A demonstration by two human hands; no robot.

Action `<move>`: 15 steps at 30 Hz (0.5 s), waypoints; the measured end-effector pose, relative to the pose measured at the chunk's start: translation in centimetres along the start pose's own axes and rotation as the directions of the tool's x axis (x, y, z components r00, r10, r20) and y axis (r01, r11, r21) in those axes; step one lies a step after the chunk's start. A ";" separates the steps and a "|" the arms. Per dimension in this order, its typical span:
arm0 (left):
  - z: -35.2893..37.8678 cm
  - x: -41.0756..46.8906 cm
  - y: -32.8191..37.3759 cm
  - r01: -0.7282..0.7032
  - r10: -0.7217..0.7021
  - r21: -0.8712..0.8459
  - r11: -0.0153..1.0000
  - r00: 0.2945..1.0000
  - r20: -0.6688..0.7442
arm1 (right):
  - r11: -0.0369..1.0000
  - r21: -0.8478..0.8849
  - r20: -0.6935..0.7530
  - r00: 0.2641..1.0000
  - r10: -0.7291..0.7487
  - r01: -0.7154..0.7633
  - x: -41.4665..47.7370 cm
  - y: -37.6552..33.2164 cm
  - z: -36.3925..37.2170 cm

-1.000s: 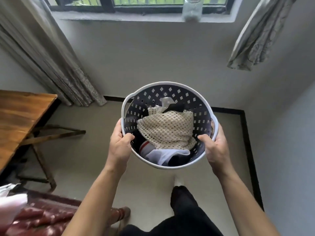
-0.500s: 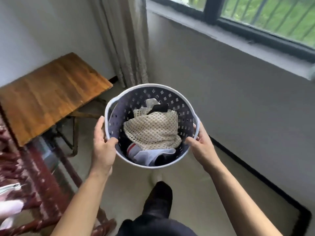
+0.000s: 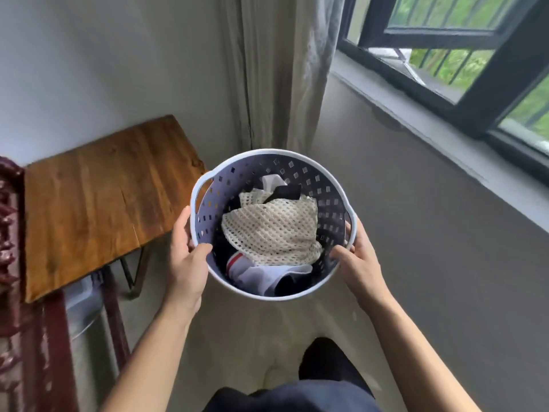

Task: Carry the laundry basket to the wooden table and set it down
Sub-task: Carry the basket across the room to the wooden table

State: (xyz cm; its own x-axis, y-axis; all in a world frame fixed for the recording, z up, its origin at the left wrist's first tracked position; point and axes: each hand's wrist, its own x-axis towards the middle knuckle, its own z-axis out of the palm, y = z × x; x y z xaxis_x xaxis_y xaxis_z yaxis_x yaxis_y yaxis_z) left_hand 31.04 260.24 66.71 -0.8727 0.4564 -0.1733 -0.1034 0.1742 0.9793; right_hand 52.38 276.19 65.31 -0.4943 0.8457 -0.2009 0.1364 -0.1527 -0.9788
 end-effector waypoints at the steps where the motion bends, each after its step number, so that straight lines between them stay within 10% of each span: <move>1: 0.8 1.7 0.2 0.001 -0.001 -0.005 1.000 1.000 -0.011 | 1.000 0.007 0.018 1.000 0.000 0.000 2.3 -0.2 0.2; 15: 3.2 20.0 3.2 0.077 -0.090 -0.045 0.996 0.889 -0.450 | 1.000 -0.017 0.490 0.872 -0.008 0.019 31.8 -5.9 12.5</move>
State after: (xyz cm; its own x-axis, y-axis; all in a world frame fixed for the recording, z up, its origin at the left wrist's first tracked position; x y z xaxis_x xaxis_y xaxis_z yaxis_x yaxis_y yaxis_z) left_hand 14.84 272.73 66.01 -0.9809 -0.0025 -0.1947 -0.1923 0.1693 0.9666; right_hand 25.16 297.57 64.23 -0.8526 0.4882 -0.1865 0.1414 -0.1280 -0.9816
